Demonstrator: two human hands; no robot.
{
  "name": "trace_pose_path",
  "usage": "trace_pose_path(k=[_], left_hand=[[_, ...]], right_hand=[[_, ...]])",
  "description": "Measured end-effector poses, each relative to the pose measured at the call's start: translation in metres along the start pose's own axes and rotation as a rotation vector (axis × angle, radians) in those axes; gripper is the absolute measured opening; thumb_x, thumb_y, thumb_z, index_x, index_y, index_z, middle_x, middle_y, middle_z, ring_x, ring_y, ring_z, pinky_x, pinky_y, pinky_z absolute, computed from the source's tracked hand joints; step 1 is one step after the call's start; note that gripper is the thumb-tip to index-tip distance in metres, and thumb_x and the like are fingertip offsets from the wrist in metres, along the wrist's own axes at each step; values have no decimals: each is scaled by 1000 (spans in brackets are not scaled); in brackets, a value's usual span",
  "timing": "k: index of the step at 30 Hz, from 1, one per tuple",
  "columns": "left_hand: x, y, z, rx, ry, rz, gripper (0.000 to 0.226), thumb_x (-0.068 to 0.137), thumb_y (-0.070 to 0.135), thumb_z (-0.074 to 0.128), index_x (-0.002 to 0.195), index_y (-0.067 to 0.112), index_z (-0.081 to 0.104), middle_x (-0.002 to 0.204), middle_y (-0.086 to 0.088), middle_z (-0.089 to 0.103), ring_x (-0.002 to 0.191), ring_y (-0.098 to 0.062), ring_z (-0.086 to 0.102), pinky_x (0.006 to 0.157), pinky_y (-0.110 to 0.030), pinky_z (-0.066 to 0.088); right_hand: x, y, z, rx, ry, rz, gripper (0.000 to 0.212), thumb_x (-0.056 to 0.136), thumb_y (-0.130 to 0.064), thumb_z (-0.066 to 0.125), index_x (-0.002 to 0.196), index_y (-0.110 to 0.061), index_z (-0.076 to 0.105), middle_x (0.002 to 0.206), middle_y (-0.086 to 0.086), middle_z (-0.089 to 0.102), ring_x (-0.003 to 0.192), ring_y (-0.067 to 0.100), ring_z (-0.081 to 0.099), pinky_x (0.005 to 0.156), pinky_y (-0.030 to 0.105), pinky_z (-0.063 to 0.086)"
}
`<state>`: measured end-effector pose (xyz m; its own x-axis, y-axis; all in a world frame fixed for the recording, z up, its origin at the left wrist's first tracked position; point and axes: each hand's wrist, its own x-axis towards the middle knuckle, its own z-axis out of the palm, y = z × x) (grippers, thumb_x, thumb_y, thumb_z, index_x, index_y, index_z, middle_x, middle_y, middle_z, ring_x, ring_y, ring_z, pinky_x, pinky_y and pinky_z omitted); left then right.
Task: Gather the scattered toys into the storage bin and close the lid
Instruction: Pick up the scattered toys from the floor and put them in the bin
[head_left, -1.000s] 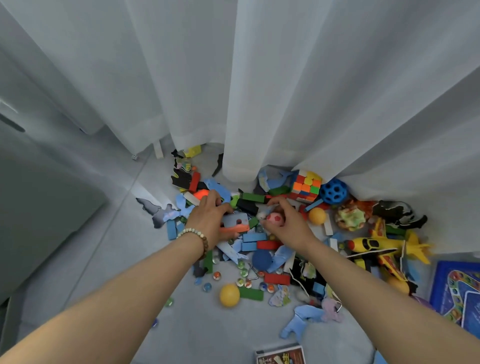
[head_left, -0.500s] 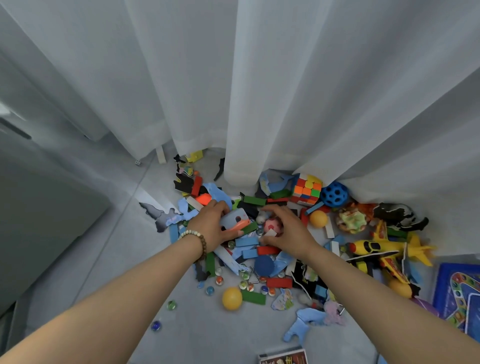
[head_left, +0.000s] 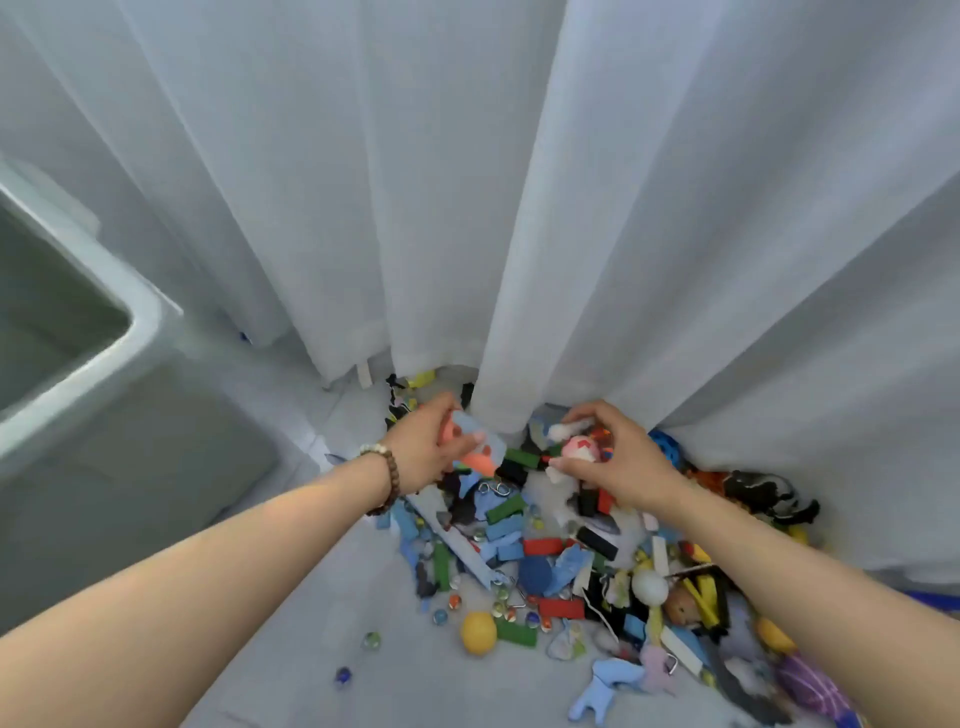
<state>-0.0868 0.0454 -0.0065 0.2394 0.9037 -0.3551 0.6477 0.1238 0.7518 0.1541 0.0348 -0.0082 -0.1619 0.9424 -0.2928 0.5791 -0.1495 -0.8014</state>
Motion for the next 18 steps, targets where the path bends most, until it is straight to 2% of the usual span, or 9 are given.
trace_pose_path(k=[2, 4, 7, 8, 11, 15, 18], left_hand=[[-24, 23, -41, -59, 35, 40, 32, 89, 34, 59, 96, 7, 44, 71, -4, 49, 58, -16, 49, 55, -32, 50], [-56, 47, -85, -95, 97, 73, 32, 88, 32, 61, 99, 6, 46, 71, -4, 51, 61, -18, 54, 60, -36, 53], [-117, 64, -153, -103, 229, 125, 29, 87, 31, 62, 93, 7, 47, 70, -4, 51, 59, -17, 53, 50, -20, 49], [-138, 62, -174, -106, 270, 133, 29, 86, 31, 63, 93, 7, 49, 71, -7, 52, 59, -17, 52, 50, -22, 49], [-204, 35, -233, -117, 390, 98, 22, 83, 30, 67, 92, 15, 54, 73, -8, 56, 60, -18, 53, 57, -35, 51], [-284, -34, -289, -175, 564, -61, 19, 81, 23, 71, 89, 16, 56, 77, -11, 61, 62, -17, 55, 52, -25, 52], [-324, -97, -306, -259, 671, -203, 19, 82, 20, 71, 93, 13, 57, 80, -11, 64, 63, -16, 58, 51, -21, 51]], right_hand=[[-6, -49, -14, -19, 0, -37, 40, 71, -26, 80, 96, -35, 50, 99, -11, 57, 86, 8, 59, 65, 13, 45], [-15, -104, -19, 10, 8, -74, 37, 73, -25, 78, 97, -32, 51, 99, -7, 57, 85, 10, 59, 60, 14, 47], [-34, -188, -4, 120, -55, -133, 28, 79, -22, 73, 99, -27, 53, 101, 4, 58, 80, 16, 60, 52, 20, 50], [-40, -215, 6, 132, -78, -153, 25, 81, -24, 71, 98, -27, 54, 101, 7, 59, 78, 17, 60, 53, 21, 49], [-55, -290, 51, 162, -171, -206, 23, 83, -28, 69, 101, -23, 54, 88, 7, 59, 65, 13, 56, 52, 22, 45], [-62, -372, 136, 124, -305, -307, 28, 81, -31, 71, 100, -19, 54, 76, 5, 58, 57, 10, 55, 48, 24, 44], [-60, -408, 201, -15, -390, -327, 34, 80, -35, 71, 103, -18, 53, 69, 0, 61, 48, 4, 53, 46, 19, 41]])
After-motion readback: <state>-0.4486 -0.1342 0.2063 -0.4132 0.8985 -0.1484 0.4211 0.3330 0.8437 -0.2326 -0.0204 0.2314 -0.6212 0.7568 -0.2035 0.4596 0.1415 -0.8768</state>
